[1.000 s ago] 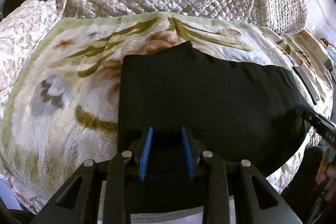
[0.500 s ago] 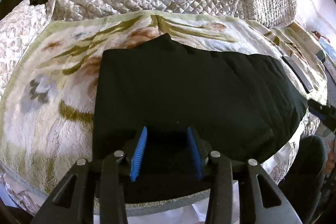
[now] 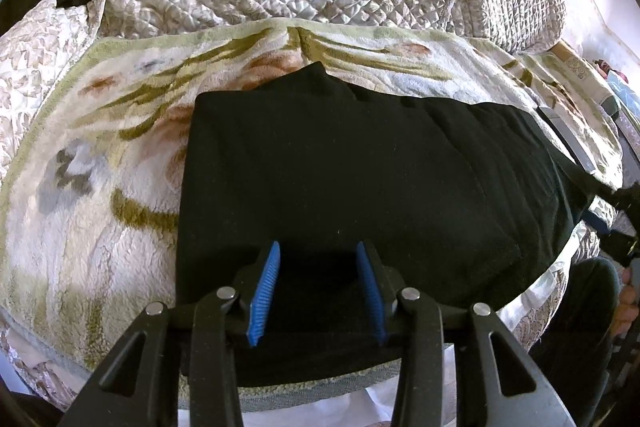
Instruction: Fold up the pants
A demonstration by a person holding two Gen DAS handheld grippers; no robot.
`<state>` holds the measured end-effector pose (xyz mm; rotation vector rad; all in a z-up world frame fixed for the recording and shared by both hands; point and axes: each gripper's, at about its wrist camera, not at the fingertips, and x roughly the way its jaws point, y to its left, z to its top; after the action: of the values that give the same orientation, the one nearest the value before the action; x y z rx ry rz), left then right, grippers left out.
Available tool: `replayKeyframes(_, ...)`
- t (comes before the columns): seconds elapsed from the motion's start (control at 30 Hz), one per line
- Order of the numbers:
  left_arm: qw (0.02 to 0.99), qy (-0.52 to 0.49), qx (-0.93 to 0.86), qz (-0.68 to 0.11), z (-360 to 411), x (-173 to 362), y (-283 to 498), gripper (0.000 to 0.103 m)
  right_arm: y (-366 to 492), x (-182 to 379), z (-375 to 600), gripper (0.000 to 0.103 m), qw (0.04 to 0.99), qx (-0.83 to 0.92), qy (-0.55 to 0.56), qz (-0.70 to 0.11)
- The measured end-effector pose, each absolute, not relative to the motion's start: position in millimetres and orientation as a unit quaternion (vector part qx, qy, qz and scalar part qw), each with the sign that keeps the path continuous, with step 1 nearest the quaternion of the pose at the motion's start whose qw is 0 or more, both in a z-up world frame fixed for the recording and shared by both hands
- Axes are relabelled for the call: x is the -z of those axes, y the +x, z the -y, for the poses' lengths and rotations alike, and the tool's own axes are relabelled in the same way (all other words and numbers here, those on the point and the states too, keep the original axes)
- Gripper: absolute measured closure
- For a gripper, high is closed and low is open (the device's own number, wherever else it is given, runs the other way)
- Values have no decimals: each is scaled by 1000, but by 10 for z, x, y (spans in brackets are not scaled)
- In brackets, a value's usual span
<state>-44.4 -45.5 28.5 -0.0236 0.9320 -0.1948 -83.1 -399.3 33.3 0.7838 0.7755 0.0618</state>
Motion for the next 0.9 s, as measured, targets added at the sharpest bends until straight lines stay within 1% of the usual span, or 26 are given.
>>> replayKeyframes(0.07,889,-12,93,-449,459,-280,-442,60,-817,-360,3994,41,855,-35,374,-358)
replayKeyframes(0.23,889,-13,93,-449,456,-277,-443,59,-571,-218,4042,42,839,-17,380,-388)
replayKeyframes(0.27,888,-13,94,-449,460,-275,-444,59,-548,-217,4040,47,839,-15,382,-388)
replayKeyframes(0.3,888,-14,94,-449,456,-277,-443,59,-517,-228,4034,63,840,-11,377,-390)
replayKeyframes(0.33,888,-15,95,-450,456,-279,-446,59,-486,-256,4019,73,842,-7,369,-393)
replayKeyframes(0.4,887,-21,95,-452,450,-292,-451,59,-468,-357,3999,78,848,-12,359,-390)
replayKeyframes(0.47,887,-34,93,-451,393,-325,-451,59,-448,-528,3933,80,860,-24,339,-381)
replayKeyframes(0.57,891,-54,84,-443,240,-384,-438,59,-388,-830,3773,81,873,-61,316,-366)
replayKeyframes(0.73,895,-76,54,-436,-47,-425,-430,59,-261,-1314,3125,81,890,-161,248,-347)
replayKeyframes(0.83,897,-90,37,-432,-230,-436,-457,59,-169,-1412,2592,81,886,-222,207,-350)
replayKeyframes(0.9,897,-98,26,-430,-346,-432,-487,59,-132,-1376,2281,81,877,-255,186,-361)
